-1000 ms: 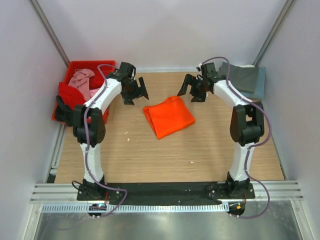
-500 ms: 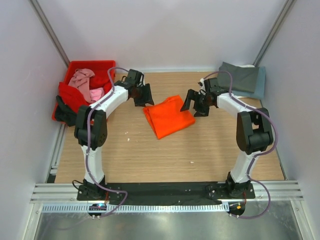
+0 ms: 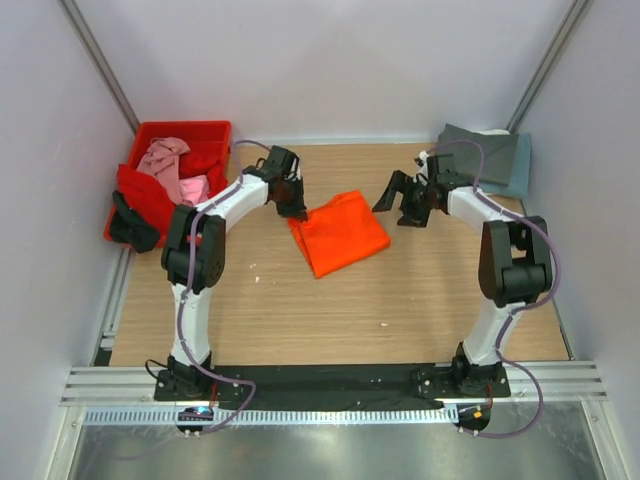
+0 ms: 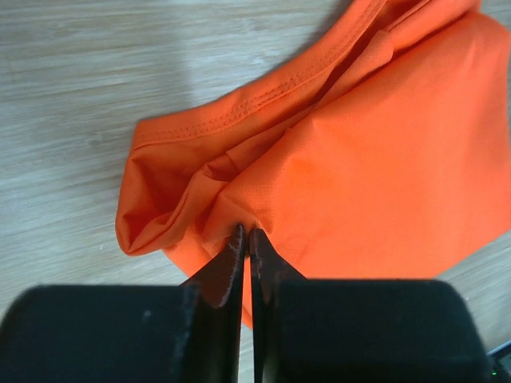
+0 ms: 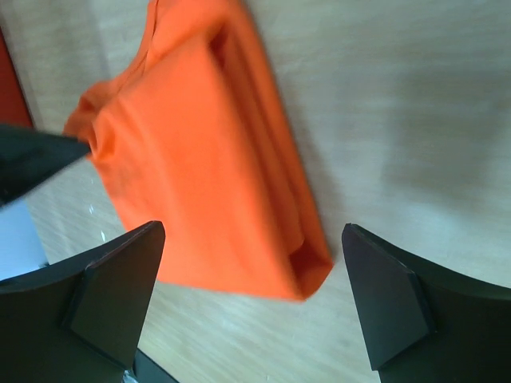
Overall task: Fold and stack the t-shirts
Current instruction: Fold the tshirt
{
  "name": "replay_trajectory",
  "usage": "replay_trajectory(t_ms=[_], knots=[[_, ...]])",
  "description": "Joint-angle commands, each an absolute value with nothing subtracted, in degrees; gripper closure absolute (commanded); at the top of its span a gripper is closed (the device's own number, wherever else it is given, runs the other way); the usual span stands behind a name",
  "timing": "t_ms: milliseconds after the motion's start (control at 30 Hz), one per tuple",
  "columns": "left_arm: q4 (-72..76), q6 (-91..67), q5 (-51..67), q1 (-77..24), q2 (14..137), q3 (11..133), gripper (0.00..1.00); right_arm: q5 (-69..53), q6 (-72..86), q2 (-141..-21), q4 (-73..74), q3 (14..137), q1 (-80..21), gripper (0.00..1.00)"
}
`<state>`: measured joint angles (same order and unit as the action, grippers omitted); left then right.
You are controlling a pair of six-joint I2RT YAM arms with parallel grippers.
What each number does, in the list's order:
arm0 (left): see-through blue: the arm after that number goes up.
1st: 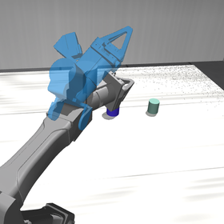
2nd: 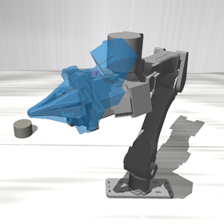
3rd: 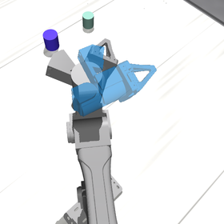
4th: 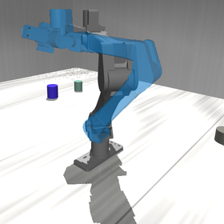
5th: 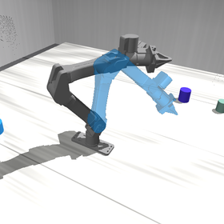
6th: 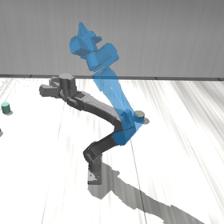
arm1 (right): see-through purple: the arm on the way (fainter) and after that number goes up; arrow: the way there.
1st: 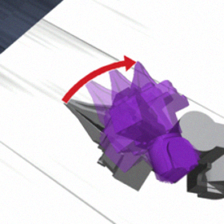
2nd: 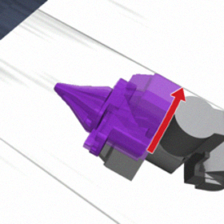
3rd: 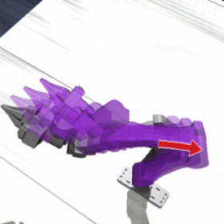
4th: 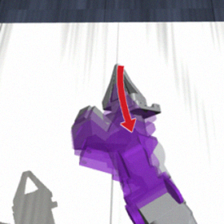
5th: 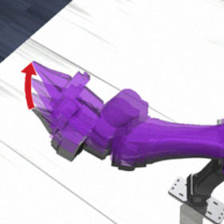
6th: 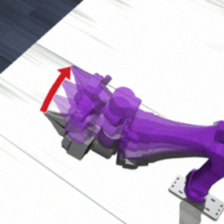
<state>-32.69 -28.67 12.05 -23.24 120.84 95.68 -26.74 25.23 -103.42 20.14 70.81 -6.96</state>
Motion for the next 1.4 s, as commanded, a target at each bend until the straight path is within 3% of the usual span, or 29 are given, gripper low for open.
replay_trajectory(t_ms=[0, 200, 600, 700, 733, 833, 1033, 1367], knots=[[-30.67, -27.07, 12.92, -23.91, 121.55, 96.51, 1.0, -29.7, 28.38, -110.2, 14.68, 78.29, -4.31, 0.0], [-30.59, -25.67, 12.39, -23.91, 121.29, 95.27, 1.0, -34.45, 31.02, -125.92, 16.17, 96.56, -4.39, 0.11], [-31.73, -22.85, 10.2, -23.99, 119.71, 94.92, 1.0, -37.09, 27.87, -137.81, 20.12, 107.04, -9.93, 0.26], [-31.9, -22.94, 10.11, -23.99, 119.62, 95.1, 1.0, -36.65, 27.16, -139.04, 20.74, 106.09, -10.28, 0.42], [-31.9, -22.94, 10.11, -23.91, 119.71, 95.1, 1.0, -36.56, 27.07, -139.22, 20.39, 105.74, -10.28, 0.55], [-31.9, -23.2, 10.11, -23.99, 119.36, 95.01, 1.0, -35.34, 26.28, -140.09, 20.57, 105.21, -10.28, 0.72], [-31.9, -23.03, 9.49, -23.99, 116.37, 94.13, 1.0, -35.51, 25.93, -141.85, 21.0, 106.08, -10.2, 0.91], [-33.57, -23.03, 4.4, -23.82, 111.09, 94.91, 1.0, -35.6, 24.08, -143.7, 22.5, 107.23, -10.2, 0.93]])
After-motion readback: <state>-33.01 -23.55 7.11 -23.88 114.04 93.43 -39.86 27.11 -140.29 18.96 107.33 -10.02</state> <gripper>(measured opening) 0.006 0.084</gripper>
